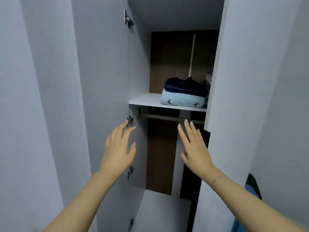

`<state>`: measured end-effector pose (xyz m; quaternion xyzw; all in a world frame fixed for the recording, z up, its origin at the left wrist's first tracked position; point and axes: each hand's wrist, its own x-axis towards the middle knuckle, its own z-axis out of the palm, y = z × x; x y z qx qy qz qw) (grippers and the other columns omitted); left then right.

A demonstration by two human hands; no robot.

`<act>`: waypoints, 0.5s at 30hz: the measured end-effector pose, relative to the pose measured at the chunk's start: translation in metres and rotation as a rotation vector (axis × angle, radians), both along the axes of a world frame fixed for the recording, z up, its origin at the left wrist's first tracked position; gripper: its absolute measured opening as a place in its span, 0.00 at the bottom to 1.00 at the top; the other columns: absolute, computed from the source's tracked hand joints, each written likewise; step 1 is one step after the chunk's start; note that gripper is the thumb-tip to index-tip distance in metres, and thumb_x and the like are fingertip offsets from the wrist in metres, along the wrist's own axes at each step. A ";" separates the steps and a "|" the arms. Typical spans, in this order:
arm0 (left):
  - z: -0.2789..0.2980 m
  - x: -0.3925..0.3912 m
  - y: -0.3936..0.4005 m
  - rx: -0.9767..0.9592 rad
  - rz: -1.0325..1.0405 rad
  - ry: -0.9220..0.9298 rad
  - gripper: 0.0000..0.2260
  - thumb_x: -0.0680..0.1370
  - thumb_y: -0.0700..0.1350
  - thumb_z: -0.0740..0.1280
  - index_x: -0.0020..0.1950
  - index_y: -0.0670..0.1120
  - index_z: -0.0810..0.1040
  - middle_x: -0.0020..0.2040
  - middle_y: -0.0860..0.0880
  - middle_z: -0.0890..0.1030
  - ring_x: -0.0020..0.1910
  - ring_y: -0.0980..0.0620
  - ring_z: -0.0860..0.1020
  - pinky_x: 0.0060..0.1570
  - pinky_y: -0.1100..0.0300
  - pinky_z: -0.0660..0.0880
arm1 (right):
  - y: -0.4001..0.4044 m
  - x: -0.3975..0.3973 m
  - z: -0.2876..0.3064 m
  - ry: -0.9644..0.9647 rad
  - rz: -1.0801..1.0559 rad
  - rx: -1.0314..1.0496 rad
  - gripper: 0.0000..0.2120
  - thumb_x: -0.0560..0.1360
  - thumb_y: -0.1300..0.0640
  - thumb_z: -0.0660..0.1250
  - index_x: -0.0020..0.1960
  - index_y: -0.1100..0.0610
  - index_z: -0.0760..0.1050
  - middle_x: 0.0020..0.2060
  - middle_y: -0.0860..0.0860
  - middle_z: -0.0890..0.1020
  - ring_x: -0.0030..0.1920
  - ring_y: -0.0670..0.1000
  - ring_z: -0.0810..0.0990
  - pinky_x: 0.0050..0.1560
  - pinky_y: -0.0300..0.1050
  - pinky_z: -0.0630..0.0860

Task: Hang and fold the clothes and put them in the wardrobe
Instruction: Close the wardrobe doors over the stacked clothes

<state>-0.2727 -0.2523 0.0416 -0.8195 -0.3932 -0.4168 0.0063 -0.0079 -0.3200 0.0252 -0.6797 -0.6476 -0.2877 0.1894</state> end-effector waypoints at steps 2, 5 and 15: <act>0.002 -0.025 0.015 -0.075 0.033 -0.143 0.24 0.80 0.42 0.64 0.75 0.46 0.64 0.77 0.47 0.61 0.75 0.48 0.58 0.73 0.54 0.55 | 0.019 -0.034 0.008 -0.081 0.160 -0.024 0.37 0.77 0.60 0.63 0.80 0.52 0.47 0.79 0.54 0.48 0.79 0.54 0.46 0.77 0.52 0.47; 0.001 -0.055 0.040 -0.123 0.101 -0.309 0.26 0.78 0.38 0.65 0.75 0.42 0.63 0.74 0.44 0.64 0.73 0.46 0.60 0.72 0.57 0.55 | 0.046 -0.076 0.018 -0.091 0.292 -0.028 0.32 0.78 0.59 0.61 0.79 0.53 0.54 0.79 0.53 0.52 0.79 0.53 0.49 0.77 0.50 0.47; -0.010 -0.073 0.100 -0.307 0.160 -0.575 0.23 0.74 0.37 0.67 0.68 0.40 0.66 0.63 0.43 0.70 0.62 0.49 0.67 0.58 0.61 0.65 | 0.086 -0.102 0.008 -0.046 0.309 -0.088 0.30 0.78 0.58 0.59 0.78 0.51 0.57 0.79 0.51 0.53 0.79 0.50 0.47 0.76 0.46 0.42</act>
